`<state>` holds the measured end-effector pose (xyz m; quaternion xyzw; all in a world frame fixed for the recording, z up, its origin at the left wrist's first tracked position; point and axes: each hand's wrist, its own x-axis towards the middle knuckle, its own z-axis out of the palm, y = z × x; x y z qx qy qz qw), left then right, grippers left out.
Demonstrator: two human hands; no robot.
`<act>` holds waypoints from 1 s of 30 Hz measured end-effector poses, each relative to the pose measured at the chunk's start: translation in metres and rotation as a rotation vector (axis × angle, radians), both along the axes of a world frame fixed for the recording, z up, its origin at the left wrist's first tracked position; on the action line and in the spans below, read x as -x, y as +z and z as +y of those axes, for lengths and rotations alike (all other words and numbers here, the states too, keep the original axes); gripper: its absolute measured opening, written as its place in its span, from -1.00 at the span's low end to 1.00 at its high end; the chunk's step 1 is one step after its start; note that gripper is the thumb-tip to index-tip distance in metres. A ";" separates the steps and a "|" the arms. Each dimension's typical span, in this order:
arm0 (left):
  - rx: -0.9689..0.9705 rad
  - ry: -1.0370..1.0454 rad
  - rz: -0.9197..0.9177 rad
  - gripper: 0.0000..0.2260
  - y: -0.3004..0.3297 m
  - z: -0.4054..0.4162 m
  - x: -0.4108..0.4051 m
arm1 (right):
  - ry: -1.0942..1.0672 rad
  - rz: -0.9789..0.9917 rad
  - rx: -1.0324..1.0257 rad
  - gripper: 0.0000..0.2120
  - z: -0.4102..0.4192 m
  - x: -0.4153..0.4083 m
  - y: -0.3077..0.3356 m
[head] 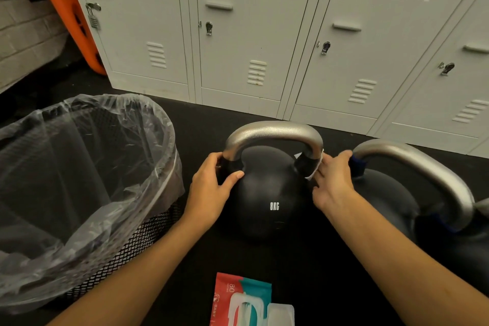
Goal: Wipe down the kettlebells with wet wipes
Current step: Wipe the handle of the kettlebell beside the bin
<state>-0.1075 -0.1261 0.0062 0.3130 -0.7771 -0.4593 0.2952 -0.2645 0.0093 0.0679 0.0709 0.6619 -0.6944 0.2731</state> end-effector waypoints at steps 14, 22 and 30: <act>-0.169 0.028 0.003 -0.48 0.008 0.003 0.002 | 0.953 1.028 -0.812 -0.41 -0.050 -0.004 0.097; -0.444 0.145 0.421 -0.60 0.049 0.015 0.013 | 1.224 1.260 -0.770 -0.69 -0.064 -0.028 0.093; 0.064 0.016 0.348 -0.78 0.083 0.001 0.036 | 1.214 1.009 -0.354 -0.67 -0.053 -0.019 0.090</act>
